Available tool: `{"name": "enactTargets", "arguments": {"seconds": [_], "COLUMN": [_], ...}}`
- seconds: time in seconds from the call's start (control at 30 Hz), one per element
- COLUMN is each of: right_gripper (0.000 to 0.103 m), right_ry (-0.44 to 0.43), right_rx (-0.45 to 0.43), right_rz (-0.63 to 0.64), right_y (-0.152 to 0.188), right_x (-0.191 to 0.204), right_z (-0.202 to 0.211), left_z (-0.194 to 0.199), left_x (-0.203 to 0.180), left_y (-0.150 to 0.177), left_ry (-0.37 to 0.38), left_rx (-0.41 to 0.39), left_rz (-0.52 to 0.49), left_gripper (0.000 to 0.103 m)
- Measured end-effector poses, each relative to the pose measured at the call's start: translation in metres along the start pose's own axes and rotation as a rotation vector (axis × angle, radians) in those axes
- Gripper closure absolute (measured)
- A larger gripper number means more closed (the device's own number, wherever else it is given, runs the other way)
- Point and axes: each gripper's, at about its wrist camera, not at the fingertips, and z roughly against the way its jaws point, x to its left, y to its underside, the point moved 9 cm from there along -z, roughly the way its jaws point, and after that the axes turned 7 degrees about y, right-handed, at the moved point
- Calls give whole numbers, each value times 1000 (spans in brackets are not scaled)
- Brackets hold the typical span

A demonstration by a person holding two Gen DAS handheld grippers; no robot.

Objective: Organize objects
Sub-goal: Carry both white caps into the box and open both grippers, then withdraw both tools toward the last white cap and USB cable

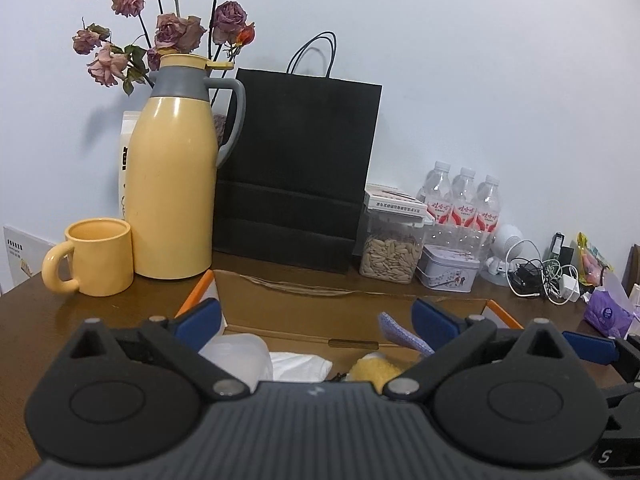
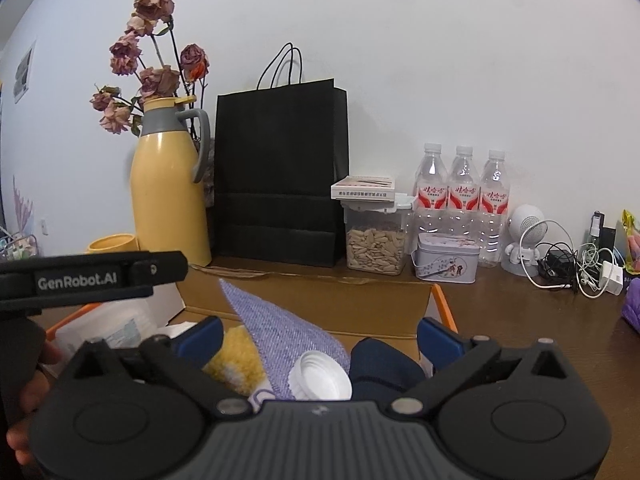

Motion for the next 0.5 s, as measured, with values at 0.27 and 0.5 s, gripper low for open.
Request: {"name": "enactTargets", "arguments": {"seconds": [0.27,0.5], "right_gripper": [0,0], "right_ry": [8,9], "right_rx": [-26,-33], "right_rz": [1,31], "right_y": [-1,6], "right_x": [-2,-2], "right_z": [12,25], "left_z": [12,28], "left_x": [1,0], "left_y": [-1,2], "left_ry": [8,17], "left_rx": [-22,-44], "left_rz": [8,-12], "left_gripper": [0,0]}}
